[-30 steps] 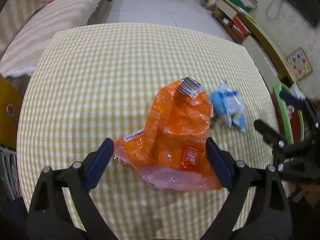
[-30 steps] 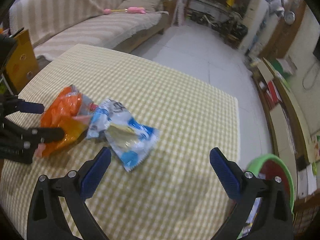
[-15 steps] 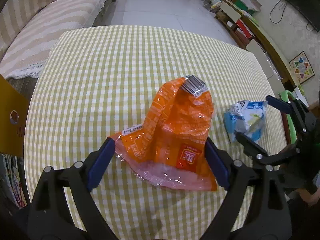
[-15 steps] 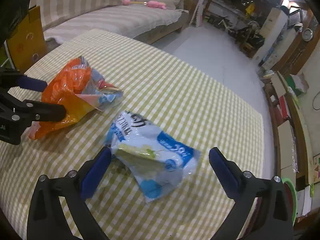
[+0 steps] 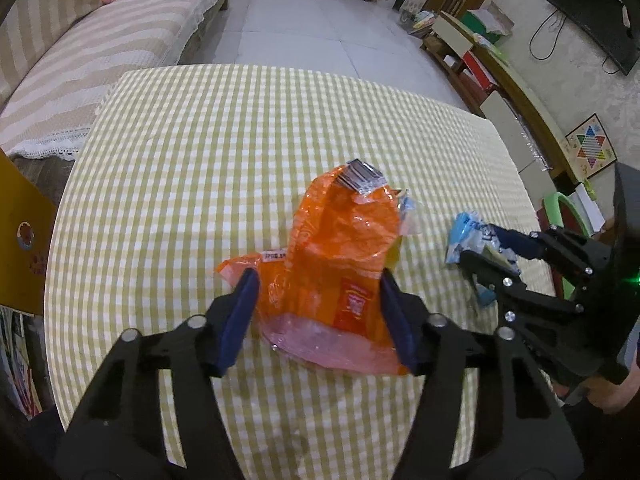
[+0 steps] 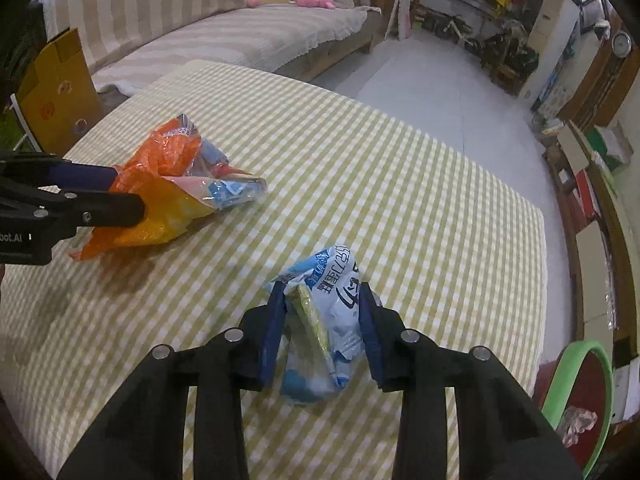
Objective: Collect trash
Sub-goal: 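Grasp the orange snack bag with left tool while right tool grasps blue-white wrapper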
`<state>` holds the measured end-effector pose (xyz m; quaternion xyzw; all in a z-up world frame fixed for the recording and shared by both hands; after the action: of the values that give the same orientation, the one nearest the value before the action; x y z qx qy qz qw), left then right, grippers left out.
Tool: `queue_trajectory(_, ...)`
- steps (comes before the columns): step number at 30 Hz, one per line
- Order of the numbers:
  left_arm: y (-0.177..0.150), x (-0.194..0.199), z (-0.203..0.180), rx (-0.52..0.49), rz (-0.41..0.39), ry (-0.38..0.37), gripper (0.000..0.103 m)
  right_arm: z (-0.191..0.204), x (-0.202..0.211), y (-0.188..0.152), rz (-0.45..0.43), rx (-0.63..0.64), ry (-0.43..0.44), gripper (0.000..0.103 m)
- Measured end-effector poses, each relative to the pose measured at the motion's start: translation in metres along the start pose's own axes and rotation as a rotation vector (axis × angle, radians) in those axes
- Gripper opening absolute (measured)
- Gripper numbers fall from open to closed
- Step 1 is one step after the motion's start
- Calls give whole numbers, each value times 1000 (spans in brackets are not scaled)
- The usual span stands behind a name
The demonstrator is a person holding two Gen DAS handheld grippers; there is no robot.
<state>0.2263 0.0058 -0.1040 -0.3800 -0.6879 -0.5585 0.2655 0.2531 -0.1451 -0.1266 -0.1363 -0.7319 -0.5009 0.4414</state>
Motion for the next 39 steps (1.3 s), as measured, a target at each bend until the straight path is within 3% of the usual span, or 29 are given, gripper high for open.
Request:
queue_trajectory(3, 1, 3, -1, 2, -2, -11, 46, -6, 6, -4, 9, -63, 33, 30)
queue_trajectory(5, 2, 6, -2, 2, 2, -36, 28, -13, 9, -4, 11, -116, 53, 27)
queue_trajectory(6, 1, 7, -4, -4, 9, -36, 15, -17, 12, -4, 14, -140, 59, 26)
queue_trajectory(14, -3, 19, -7, -21, 0, -35, 13, -39, 39, -3, 8, -262, 107, 22)
queue_trajectory(39, 14, 75, -38, -72, -90, -107, 11, -52, 136, -6, -78, -311, 83, 21)
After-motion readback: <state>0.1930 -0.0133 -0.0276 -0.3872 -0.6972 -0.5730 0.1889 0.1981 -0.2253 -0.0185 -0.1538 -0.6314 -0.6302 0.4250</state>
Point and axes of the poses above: each gripper's, at about its wrist camera, not at the fingertips, and x roughly against the way its jaws point, z to its left, y to its top, the point moved 1 cm from there along -x, roughly the way its jaws point, and after that the axes turned 9 degrees about -z, right-handed, at the moved point
